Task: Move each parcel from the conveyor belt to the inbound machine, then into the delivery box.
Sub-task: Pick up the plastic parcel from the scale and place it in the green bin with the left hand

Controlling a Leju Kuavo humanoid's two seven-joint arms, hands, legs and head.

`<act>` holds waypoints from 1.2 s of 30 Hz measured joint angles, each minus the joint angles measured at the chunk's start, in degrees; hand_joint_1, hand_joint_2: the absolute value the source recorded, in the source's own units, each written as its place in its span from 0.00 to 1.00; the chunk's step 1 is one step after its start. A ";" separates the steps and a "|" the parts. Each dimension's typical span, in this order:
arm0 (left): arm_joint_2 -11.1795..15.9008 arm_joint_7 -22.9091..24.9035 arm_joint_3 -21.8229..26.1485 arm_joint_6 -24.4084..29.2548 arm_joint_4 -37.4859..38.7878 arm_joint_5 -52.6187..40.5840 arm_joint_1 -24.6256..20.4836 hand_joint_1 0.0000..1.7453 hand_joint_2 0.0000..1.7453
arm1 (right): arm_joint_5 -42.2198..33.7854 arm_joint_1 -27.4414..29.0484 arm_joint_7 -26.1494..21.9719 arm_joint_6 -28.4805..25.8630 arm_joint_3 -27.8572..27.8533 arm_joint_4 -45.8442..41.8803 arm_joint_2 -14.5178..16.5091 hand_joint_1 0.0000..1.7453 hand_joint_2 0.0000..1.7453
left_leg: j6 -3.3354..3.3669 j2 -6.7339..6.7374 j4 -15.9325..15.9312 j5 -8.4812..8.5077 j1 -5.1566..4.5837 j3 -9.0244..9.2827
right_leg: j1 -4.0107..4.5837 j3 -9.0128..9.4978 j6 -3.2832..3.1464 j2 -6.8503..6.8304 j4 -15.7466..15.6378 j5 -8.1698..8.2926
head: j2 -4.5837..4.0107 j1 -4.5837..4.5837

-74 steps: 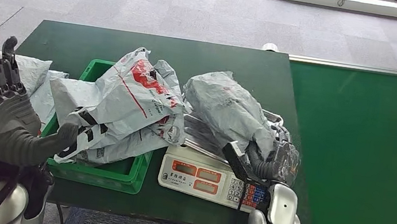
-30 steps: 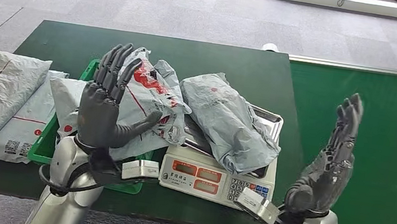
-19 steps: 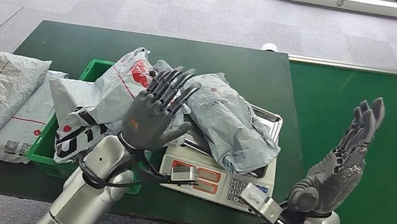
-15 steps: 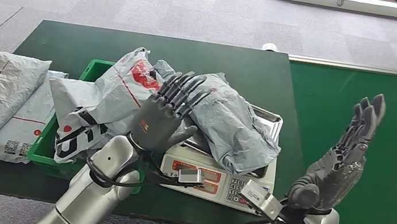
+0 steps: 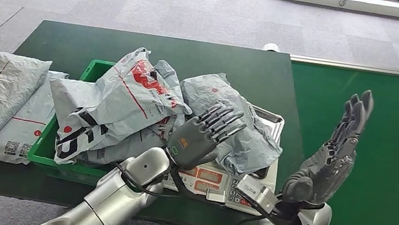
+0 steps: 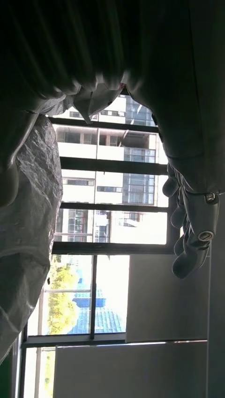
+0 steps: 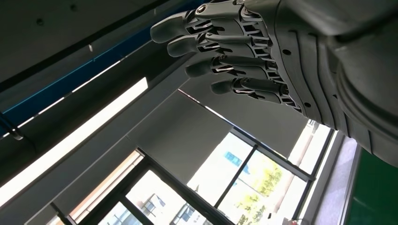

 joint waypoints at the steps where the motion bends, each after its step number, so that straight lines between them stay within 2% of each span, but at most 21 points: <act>1: -0.18 -0.08 -0.38 0.00 0.77 -0.09 -0.17 0.00 1.00 | -0.03 -0.01 0.01 0.00 0.01 0.10 0.01 0.00 0.00 | 0.00 0.00 0.00 0.00 0.00 0.00 | 0.00 0.00 0.00 0.00 0.00 0.00 | 0.00 0.00; 12: -2.78 -0.09 -3.45 -0.77 9.62 -0.29 -2.98 0.00 1.00 | 0.13 -0.03 -0.44 -0.05 -0.01 0.50 0.41 0.00 0.00 | 0.00 0.00 0.00 0.00 -0.01 -0.01 | -0.01 0.01 0.00 0.00 0.00 0.00 | 0.00 0.00; 36: -6.22 3.21 -4.51 -0.75 17.38 -0.82 -8.87 0.00 1.00 | 0.09 0.03 -0.94 -0.07 -0.24 0.52 1.42 0.00 0.00 | 0.01 -0.02 0.01 0.01 -0.01 -0.01 | -0.01 0.01 0.00 -0.01 0.00 0.01 | 0.00 0.00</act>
